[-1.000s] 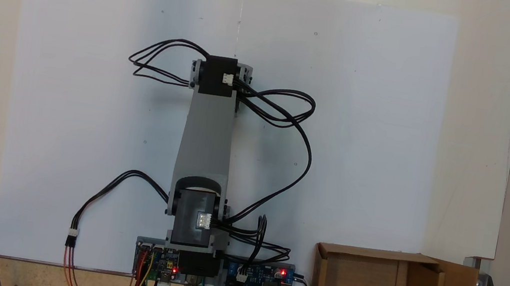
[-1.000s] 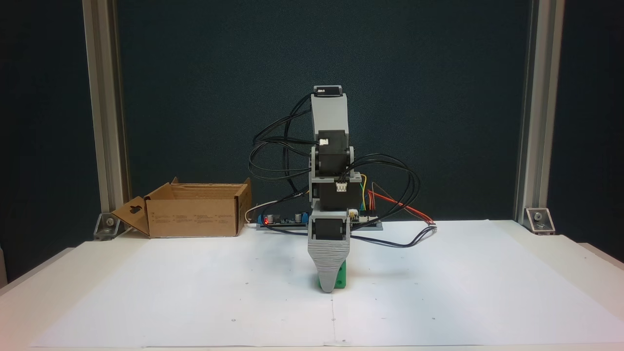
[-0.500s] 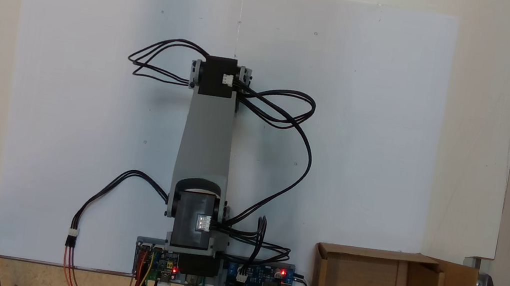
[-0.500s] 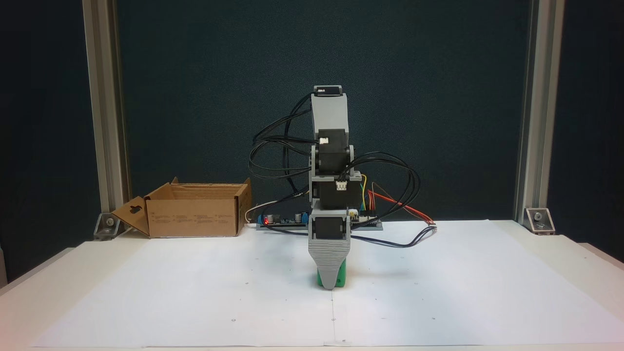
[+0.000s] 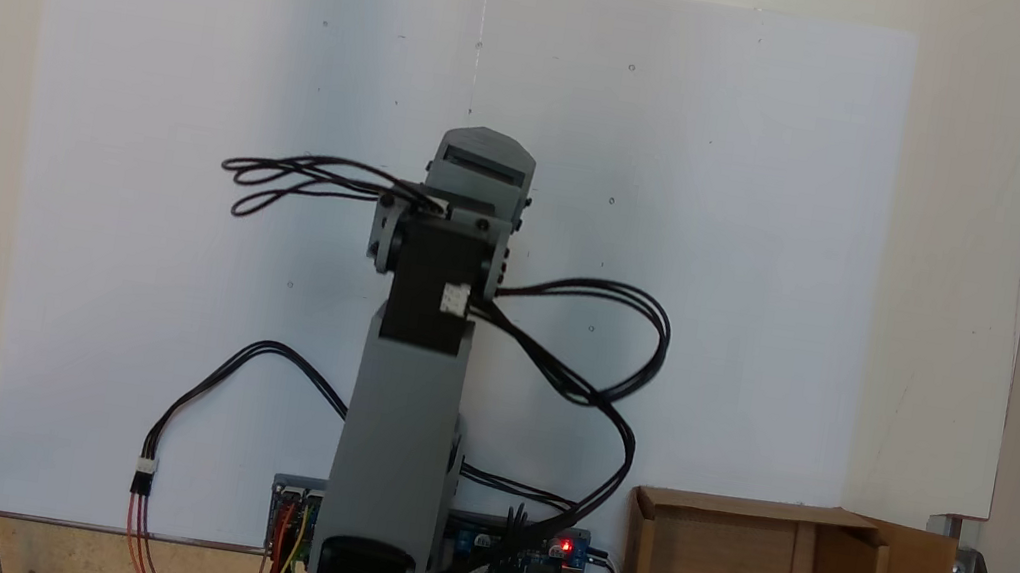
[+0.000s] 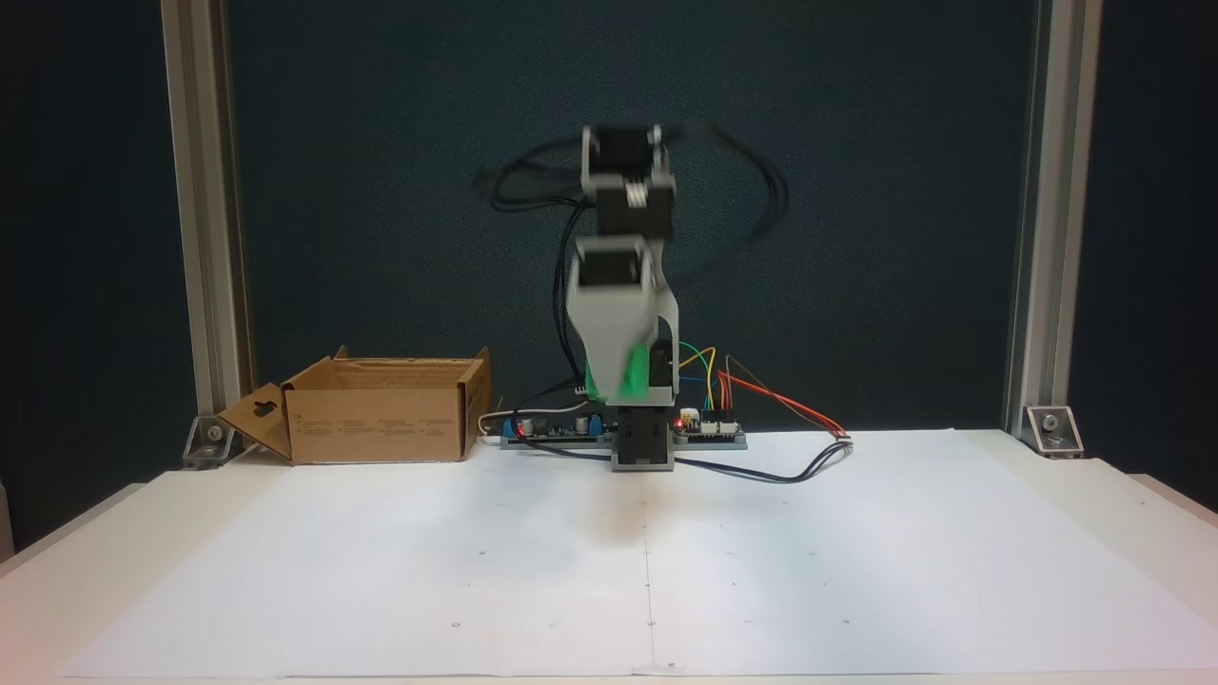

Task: Grasp a green dice and put it in the bin.

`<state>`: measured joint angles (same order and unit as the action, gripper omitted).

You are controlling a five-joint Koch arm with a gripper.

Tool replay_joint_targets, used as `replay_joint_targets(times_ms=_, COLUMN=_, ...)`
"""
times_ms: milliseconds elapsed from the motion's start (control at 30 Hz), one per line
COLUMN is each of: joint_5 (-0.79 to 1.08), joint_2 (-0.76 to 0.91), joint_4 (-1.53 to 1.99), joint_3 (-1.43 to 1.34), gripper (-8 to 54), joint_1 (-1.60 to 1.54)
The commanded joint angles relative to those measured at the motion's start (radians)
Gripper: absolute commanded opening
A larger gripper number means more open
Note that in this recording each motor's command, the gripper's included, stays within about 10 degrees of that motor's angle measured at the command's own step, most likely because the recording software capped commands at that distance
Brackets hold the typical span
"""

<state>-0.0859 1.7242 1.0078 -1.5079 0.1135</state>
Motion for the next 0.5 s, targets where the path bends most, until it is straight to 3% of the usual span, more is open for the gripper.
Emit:
replay_joint_targets(times_ms=0, joint_5=0.002, joint_2=0.048, joint_4=0.034, joint_3=0.121, gripper=12.1, joint_1=0.051)
replay_joint_targets(times_ms=167, joint_5=0.112, joint_2=0.069, joint_4=0.048, joint_3=0.196, gripper=12.1, joint_1=0.238)
replay_joint_targets(times_ms=467, joint_5=0.408, joint_2=0.086, joint_4=0.095, joint_3=0.207, gripper=12.1, joint_1=0.954)
